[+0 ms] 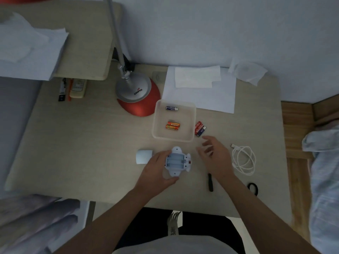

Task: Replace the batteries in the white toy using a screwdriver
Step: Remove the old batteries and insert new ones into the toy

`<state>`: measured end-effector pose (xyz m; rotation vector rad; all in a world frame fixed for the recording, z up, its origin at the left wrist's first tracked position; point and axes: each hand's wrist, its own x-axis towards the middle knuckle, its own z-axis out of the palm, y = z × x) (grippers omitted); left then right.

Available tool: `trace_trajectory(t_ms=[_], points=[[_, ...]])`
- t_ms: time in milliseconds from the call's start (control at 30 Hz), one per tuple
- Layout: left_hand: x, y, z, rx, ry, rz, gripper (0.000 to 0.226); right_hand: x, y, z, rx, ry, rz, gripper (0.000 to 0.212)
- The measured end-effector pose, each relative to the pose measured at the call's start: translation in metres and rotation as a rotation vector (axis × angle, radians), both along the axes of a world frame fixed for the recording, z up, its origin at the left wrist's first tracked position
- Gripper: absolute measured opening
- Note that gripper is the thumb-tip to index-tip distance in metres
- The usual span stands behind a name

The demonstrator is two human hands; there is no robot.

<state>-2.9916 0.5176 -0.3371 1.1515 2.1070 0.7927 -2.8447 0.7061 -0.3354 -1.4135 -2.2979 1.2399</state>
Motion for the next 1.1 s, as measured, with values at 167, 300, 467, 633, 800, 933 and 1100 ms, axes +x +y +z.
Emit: trace_trajectory(t_ms=[167, 300, 467, 633, 800, 933, 1100], points=[[0.001, 0.001, 0.001, -0.007, -0.003, 0.019, 0.081, -0.017, 0.029, -0.013, 0.050, -0.045, -0.092, 0.067], [0.002, 0.000, 0.001, -0.010, 0.002, 0.021, 0.082, -0.027, 0.039, -0.022, 0.086, -0.109, -0.073, 0.073], [0.004, 0.000, 0.002, -0.018, -0.001, 0.038, 0.082, -0.032, 0.040, -0.027, 0.117, -0.117, -0.048, 0.067], [0.006, -0.001, 0.003, -0.018, 0.005, 0.044, 0.083, -0.034, 0.040, -0.029, 0.143, -0.120, -0.037, 0.054], [0.008, -0.001, 0.004, -0.019, 0.011, 0.060, 0.083, -0.035, 0.040, -0.027, 0.144, -0.129, -0.023, 0.044], [0.009, -0.002, 0.005, -0.015, 0.020, 0.066, 0.082, -0.031, 0.037, -0.022, 0.121, -0.100, -0.032, 0.037], [0.010, -0.002, 0.003, -0.028, 0.020, 0.073, 0.082, -0.016, 0.028, -0.004, -0.066, 0.045, -0.139, 0.040]])
